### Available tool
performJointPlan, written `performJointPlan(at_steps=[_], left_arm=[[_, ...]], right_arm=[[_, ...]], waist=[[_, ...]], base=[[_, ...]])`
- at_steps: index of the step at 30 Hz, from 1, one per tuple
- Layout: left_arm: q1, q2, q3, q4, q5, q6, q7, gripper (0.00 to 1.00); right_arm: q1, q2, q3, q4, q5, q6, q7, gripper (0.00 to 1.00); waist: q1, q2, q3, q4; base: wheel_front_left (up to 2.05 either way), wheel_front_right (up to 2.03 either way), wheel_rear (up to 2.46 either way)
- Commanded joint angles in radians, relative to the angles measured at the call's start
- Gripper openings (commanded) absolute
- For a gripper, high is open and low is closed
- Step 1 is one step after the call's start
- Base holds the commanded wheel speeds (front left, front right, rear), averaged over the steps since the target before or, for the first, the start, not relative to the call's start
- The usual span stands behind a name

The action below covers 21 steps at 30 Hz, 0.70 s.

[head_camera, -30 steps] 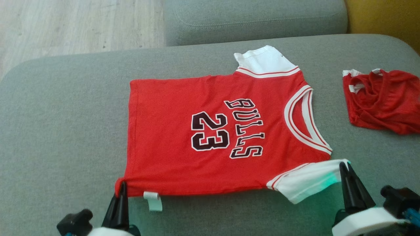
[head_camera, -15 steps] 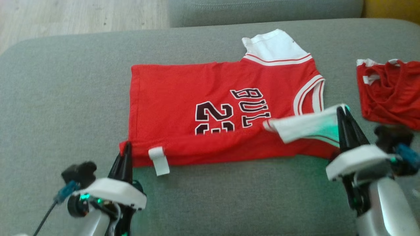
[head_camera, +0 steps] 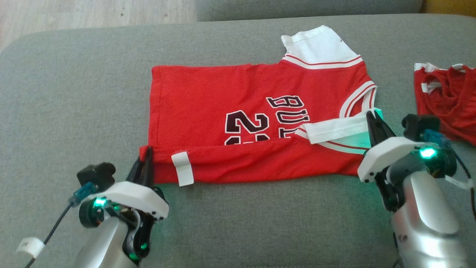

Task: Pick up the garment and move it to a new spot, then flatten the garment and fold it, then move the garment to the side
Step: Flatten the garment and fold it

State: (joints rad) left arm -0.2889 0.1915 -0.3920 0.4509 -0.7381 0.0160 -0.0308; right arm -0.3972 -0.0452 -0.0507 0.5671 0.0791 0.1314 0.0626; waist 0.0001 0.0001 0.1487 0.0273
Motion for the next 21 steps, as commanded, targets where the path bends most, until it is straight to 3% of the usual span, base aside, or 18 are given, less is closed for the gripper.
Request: performJointPlan(at_steps=[1,2,13,21], left_arm=[[-0.066,0.007,0.033,-0.013,0.009,-0.010,-0.023,1.00],[-0.073,0.006,0.033,-0.007,0.011,-0.012,-0.030,1.00],[-0.072,0.019,0.026,0.005,0.028,-0.022,-0.076,1.00],[0.081,0.052,0.008,-0.080,0.015,0.012,-0.028,1.00]], right_arm=[[-0.076,-0.005,0.023,0.014,-0.007,-0.001,-0.006,0.78],[-0.094,-0.005,0.024,0.039,-0.015,-0.001,-0.010,1.00],[-0.227,-0.005,0.006,0.211,-0.043,-0.001,-0.080,1.00],[-0.157,-0.005,0.019,0.165,-0.038,-0.001,-0.133,1.00]], waist=[[-0.0001,-0.0001,0.003,-0.001],[-0.0001,-0.0001,0.005,-0.002],[-0.0001,-0.0001,-0.005,-0.001],[-0.0001,-0.0001,-0.041,-0.012]], base=[[0.00,0.00,0.00],[0.00,0.00,0.00],[0.00,0.00,0.00],[0.00,0.00,0.00]])
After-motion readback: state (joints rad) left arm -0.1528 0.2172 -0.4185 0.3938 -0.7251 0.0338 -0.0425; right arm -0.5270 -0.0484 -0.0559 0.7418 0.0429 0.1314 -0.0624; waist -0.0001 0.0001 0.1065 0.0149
